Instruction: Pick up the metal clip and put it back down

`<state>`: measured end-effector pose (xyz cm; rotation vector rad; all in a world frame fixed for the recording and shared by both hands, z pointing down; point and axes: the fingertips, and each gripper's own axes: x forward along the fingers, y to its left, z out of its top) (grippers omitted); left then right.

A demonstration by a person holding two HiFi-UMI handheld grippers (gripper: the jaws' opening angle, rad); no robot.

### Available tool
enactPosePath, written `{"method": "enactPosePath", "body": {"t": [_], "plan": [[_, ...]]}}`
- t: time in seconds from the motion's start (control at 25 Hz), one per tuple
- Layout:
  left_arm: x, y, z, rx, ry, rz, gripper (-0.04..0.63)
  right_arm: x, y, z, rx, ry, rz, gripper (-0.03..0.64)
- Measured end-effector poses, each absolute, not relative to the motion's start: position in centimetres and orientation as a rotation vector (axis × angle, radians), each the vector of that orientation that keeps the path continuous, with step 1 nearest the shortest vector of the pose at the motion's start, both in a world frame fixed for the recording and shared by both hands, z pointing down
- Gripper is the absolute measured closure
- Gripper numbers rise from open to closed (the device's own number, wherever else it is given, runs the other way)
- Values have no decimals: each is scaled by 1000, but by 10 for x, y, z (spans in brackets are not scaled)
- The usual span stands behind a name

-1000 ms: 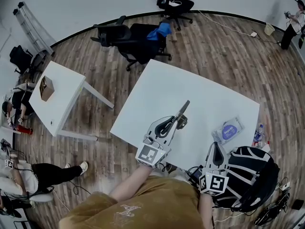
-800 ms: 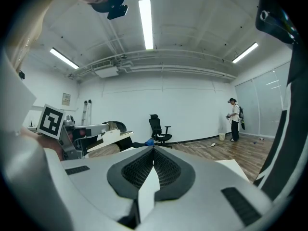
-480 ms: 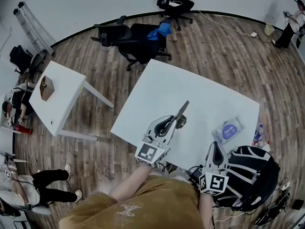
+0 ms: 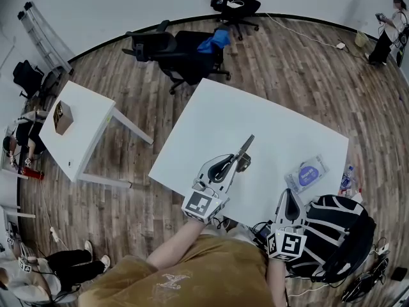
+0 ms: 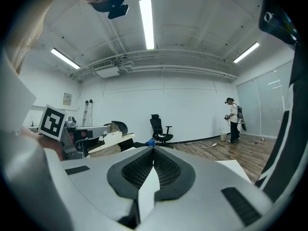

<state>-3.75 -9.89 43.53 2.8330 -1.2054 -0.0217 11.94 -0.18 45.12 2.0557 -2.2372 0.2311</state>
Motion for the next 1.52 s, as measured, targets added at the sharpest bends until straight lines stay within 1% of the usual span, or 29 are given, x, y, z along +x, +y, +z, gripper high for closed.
{"method": "enactPosePath", "body": {"t": [0.36, 0.68, 1.04, 1.52], "plan": [[-37, -101, 438, 2832, -1211, -7, 552, 122, -3, 452, 2057, -2236, 235, 611], [-36, -106, 469, 2794, -1193, 90, 552, 125, -1, 458, 2061, -2212, 259, 611], [-29, -105, 514, 2761, -1146, 231, 552, 129, 1, 466, 2067, -2196, 289, 611], [-16, -102, 578, 2745, -1052, 513, 552, 128, 2, 470, 2065, -2195, 323, 611]]}}
